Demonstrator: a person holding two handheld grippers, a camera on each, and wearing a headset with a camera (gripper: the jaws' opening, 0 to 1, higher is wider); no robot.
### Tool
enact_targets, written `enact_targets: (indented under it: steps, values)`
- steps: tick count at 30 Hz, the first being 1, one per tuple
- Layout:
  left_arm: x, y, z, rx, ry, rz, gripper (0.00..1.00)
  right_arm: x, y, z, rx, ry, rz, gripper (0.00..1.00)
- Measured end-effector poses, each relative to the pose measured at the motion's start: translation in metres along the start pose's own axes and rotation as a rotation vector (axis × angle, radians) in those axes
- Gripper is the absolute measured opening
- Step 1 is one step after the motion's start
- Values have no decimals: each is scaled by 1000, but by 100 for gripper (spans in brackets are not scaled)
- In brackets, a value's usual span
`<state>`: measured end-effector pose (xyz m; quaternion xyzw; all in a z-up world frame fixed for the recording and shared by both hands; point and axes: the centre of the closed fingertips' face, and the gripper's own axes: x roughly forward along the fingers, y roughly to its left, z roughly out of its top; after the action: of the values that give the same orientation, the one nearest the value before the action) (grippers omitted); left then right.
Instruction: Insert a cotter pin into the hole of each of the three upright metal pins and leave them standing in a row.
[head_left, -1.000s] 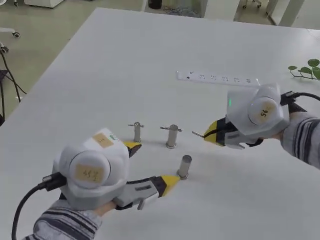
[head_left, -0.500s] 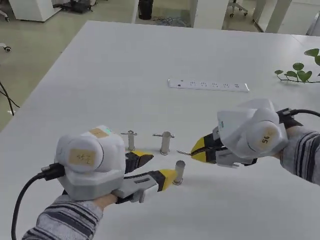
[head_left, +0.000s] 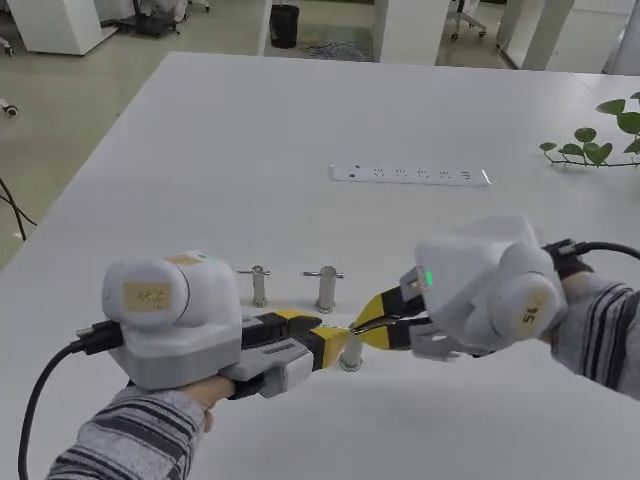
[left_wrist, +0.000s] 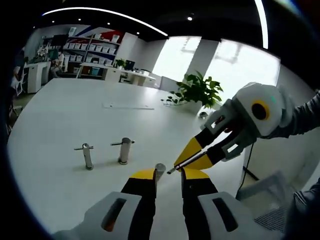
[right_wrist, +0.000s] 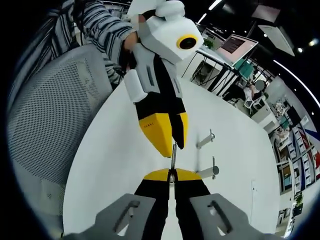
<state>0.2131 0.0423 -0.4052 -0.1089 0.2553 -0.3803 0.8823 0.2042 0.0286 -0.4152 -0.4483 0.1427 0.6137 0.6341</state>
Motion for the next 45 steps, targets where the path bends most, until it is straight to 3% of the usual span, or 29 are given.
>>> enact_targets:
  steps: [9,21,24,25,28,34,45]
  values:
    - [1,-3,0,-4,-3,-9,3,-2,0,7,16,-21,-9,0]
    - [1,-10,2,-16,-16,-36,0,-2,0,10,22,-26,-19,0]
    - [1,-12,1,47,-15,-50,0,-2,1,10,32,-27,-16,0]
    - [1,-11,3,108,-19,-45,0,-2,1,10,34,-27,-19,0]
    - [0,-15,-1,159,-4,-58,0,-3,3,8,50,-22,-7,0]
    - [-3,-23,-5,300,11,-103,0,-2,7,0,177,-19,14,4]
    - [-8,-32,-6,373,4,-174,0,-4,21,1,211,-31,77,0]
